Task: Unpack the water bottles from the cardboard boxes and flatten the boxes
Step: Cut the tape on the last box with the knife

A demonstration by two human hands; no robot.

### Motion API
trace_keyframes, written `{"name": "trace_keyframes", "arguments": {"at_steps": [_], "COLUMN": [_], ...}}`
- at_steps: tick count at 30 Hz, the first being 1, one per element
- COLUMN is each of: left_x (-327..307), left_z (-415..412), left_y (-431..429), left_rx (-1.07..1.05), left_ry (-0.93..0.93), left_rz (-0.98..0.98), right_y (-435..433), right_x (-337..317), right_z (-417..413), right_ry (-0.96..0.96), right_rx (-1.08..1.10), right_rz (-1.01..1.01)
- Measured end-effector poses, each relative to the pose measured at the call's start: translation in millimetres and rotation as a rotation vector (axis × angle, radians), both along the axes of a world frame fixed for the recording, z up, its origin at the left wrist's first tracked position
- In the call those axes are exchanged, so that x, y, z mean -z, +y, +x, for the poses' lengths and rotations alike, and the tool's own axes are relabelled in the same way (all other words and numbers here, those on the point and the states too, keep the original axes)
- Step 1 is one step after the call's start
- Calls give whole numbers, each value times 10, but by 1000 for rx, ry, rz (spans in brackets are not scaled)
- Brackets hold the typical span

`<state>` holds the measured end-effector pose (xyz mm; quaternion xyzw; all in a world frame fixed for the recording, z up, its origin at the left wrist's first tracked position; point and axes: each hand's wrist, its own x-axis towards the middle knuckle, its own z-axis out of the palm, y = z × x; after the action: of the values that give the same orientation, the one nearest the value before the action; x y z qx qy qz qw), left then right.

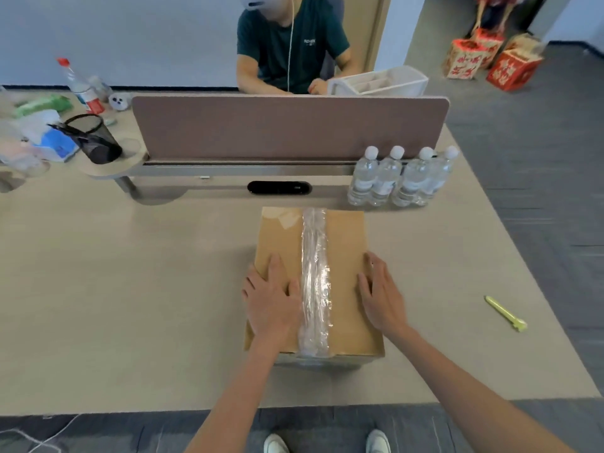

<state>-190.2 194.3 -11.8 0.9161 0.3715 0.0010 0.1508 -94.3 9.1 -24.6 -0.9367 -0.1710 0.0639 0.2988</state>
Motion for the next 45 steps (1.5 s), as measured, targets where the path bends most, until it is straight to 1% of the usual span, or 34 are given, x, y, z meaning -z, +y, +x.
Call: {"name": "trace_keyframes", "arguments": {"at_steps": [8, 13, 19, 22, 25, 26, 28, 30, 32, 34, 35, 38, 42, 45], "left_x": [47, 61, 142, 163, 171, 177, 192, 210, 223, 218, 214, 198, 179, 150], "left_z": [474, 703, 768, 770, 770, 773, 781, 794, 790, 786, 786, 794, 791, 795], "left_y": [-1288, -1908, -2089, -2069, -2065, -2064, -2060, -2063, -2060, -2062, -2064, -2074, -2091, -2096], "left_rx": [63, 94, 96, 85, 85, 82, 82, 80, 75, 75, 76, 78, 75, 71], "left_ry": [2, -14, -37, -58, -62, -63, -68, -64, -59, -54, -51, -40, -38, -32], "left_rz": [5, 34, 93, 106, 119, 126, 131, 136, 144, 165, 173, 180, 189, 189], "right_y": [-1336, -1968, -2152, -2192, -2297, -2353, -2482, -2632, -2770, -2891, -2929, -2980, -2975, -2931], "right_x": [-26, 8, 24, 22, 103, 174, 374, 606, 808, 949, 990, 1048, 1064, 1043], "right_z": [376, 549, 642, 660, 707, 721, 734, 775, 814, 841, 853, 908, 952, 954], "right_ry": [-7, -14, 20, 43, 87, 90, 66, 72, 137, 175, 186, 186, 82, 134], "right_rx": [57, 79, 48, 25, 131, 156, 133, 86, 79, 72, 65, 56, 48, -6], "right_rz": [-43, -10, 38, 117, 199, 175, 39, -152, -380, -503, -530, -525, -554, -543]}}
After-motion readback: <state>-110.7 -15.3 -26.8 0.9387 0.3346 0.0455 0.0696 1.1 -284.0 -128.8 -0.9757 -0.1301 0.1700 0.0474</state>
